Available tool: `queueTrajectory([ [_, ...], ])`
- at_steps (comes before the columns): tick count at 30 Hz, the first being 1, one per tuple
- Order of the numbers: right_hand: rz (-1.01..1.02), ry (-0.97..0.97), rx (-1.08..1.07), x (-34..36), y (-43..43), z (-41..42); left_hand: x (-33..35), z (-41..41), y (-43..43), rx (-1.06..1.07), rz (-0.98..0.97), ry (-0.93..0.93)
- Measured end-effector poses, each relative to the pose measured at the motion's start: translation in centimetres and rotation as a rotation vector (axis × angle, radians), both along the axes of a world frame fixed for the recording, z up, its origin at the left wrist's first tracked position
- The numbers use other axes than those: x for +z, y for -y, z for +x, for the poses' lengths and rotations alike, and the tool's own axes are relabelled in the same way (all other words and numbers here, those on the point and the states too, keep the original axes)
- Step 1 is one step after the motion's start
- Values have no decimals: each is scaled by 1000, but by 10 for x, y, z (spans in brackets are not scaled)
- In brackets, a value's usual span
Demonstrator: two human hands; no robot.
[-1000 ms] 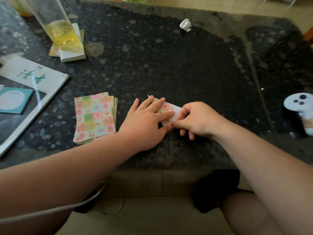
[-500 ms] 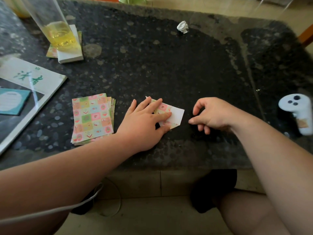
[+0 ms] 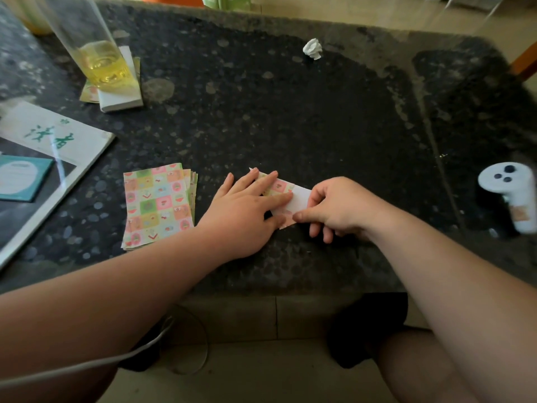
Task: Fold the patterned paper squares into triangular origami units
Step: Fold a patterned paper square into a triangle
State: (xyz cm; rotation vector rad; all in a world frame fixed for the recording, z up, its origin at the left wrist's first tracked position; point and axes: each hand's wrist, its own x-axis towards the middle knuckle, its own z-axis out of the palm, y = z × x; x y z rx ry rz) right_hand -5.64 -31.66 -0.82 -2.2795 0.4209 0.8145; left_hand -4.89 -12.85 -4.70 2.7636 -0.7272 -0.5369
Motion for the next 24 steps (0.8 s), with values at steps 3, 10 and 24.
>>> queueTrajectory([
  [3, -45, -37, 8, 1, 10, 4, 4, 2, 0, 1, 14, -20],
  [10, -167, 48, -70, 12, 36, 7, 14, 5, 0, -43, 36, -105],
  [24, 208, 214, -294, 3, -13, 6, 22, 7, -8, 461, -555, -47],
])
